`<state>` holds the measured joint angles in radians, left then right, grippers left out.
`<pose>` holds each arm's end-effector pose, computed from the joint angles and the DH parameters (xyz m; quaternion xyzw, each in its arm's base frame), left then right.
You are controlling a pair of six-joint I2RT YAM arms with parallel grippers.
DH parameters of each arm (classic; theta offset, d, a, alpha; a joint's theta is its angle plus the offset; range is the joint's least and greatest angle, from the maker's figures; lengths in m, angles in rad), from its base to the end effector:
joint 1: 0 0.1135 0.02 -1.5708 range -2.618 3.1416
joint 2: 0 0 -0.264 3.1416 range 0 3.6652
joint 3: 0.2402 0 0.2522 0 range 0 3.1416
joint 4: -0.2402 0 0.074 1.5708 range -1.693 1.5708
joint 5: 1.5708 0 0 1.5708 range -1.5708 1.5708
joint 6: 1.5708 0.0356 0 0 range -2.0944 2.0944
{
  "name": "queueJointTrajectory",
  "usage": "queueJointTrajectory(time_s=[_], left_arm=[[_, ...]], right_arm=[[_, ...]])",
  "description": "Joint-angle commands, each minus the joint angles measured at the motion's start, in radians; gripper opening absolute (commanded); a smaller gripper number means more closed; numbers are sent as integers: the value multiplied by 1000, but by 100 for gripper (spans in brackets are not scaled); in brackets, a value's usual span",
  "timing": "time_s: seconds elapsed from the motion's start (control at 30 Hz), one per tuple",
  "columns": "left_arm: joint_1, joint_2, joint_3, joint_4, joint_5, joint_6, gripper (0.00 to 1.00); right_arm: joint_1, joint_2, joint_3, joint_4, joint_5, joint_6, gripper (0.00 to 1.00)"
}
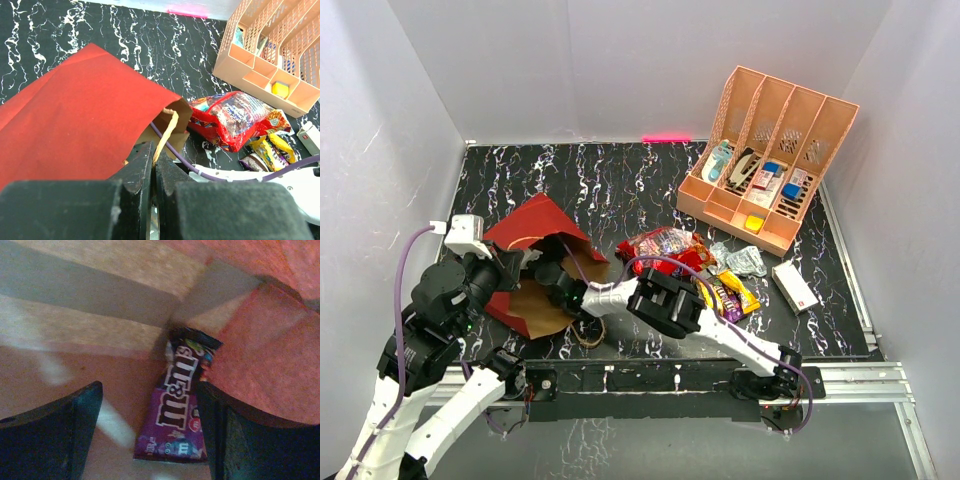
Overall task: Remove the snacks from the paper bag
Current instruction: Take out the snack from the paper bag.
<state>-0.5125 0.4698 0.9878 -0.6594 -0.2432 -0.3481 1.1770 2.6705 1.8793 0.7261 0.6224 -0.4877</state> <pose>0.0697 -0.0294 0.3911 -0.0177 0.7537 -0.1881 0.6295 0.2390 0.5210 0.0946 -0.3728 0.6224 0.0096 0.6881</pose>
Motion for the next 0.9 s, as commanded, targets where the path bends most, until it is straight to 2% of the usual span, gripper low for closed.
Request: queueJointTrajectory(time_s=[0.0,0.13,0.27,0.53,0.73,0.87], left_arm=[[-3,-9,26,5,11,3,0],[-2,-16,24,-3,1,3,0],[-3,-22,26,-17,-13,4,0],[-3,-26,32,-32,-30,7,0],[-2,-31,28,-41,-46,12,0],[-3,-30,24,-39,-56,12,0]], right_arm=[[-39,59,103,-134,77,14,76],[-60,61,121,-161,84,30,65],[-83,51,123,-187,45,47,59],[-106,75,161,-218,8,-17,36],[-109,25,113,-217,-21,-38,22],[-99,-35,45,-188,-48,-56,20]])
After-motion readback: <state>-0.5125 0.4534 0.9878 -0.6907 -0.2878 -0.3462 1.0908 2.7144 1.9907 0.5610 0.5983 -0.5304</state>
